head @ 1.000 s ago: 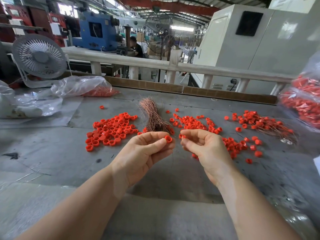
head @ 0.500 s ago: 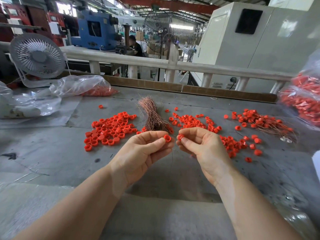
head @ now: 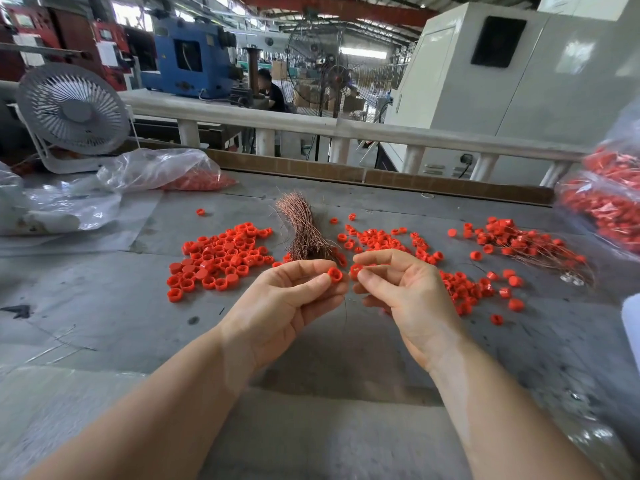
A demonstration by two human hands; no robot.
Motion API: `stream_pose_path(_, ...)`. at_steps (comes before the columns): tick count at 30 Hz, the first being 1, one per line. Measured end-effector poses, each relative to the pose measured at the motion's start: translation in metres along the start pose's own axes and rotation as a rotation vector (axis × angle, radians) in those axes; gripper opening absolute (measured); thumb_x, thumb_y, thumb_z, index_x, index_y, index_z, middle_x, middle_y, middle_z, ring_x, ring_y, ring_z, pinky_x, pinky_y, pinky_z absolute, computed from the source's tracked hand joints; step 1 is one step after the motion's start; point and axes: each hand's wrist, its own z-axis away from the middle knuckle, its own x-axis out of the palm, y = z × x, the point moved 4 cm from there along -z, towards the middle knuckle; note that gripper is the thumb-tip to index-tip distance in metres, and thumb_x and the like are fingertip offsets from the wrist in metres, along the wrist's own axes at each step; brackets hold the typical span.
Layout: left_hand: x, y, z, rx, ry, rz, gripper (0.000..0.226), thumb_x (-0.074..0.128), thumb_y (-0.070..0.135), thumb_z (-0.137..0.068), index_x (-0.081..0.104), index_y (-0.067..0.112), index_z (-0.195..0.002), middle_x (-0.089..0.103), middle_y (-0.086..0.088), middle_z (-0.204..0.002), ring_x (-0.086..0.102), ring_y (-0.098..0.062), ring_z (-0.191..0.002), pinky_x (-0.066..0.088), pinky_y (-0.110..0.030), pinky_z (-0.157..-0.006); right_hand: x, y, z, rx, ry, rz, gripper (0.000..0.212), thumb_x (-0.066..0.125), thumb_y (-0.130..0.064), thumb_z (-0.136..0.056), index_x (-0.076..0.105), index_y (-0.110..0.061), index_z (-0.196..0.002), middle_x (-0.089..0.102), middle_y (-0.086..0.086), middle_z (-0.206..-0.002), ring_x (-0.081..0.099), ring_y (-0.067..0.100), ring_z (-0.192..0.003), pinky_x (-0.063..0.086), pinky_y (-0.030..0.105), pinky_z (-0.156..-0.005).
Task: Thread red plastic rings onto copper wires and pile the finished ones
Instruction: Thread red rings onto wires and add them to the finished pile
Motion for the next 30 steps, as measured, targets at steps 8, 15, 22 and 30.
stream_pose_path(8, -0.0005, 0.0006, -0.0007, 0.004, 0.004, 0.011, 0.017, 0.06, 0.002, -0.067, 0.067, 0.003, -0.082, 0.071, -0.014, -0.076, 0.07, -0.016, -0.065, 0.058, -0.023, -0.062, 0.0029, -0.0047, 0.0006, -0.058, 0.015, -0.003, 0.017, 0.06, 0.001, -0.086, 0.068, -0.014, -0.08, 0.069, -0.005, -0.063, 0.061, 0.001, -0.056, 0.043, 0.01, -0.048)
stream_pose_path(15, -0.0012, 0.0021, -0.0015, 0.015, 0.016, 0.031, 0.014, 0.061, 0.001, -0.067, 0.069, 0.003, -0.079, 0.071, -0.015, -0.078, 0.07, -0.015, -0.067, 0.057, -0.022, -0.061, 0.0025, -0.003, -0.001, -0.083, 0.022, -0.02, 0.016, 0.063, 0.003, -0.083, 0.068, -0.012, -0.082, 0.072, 0.0, -0.069, 0.068, 0.008, -0.062, 0.049, 0.014, -0.055)
stream_pose_path(22, -0.0008, 0.0007, -0.0006, 0.013, 0.028, -0.002, 0.019, 0.061, 0.003, -0.067, 0.066, 0.002, -0.085, 0.071, -0.013, -0.078, 0.069, -0.015, -0.066, 0.057, -0.022, -0.06, -0.0001, -0.0027, -0.0014, -0.174, 0.055, 0.137, 0.024, 0.069, -0.002, -0.08, 0.072, -0.025, -0.074, 0.071, -0.004, -0.071, 0.061, 0.006, -0.063, 0.049, 0.019, -0.051)
stream_pose_path(30, 0.0008, 0.0001, 0.0002, 0.023, 0.005, -0.035, 0.013, 0.062, 0.005, -0.066, 0.07, 0.006, -0.076, 0.071, -0.01, -0.074, 0.069, -0.014, -0.067, 0.057, -0.023, -0.061, 0.0042, -0.0074, 0.0012, -0.263, 0.065, 0.288, 0.025, 0.072, -0.006, -0.078, 0.07, -0.03, -0.074, 0.069, -0.015, -0.069, 0.06, 0.001, -0.063, 0.052, 0.026, -0.06)
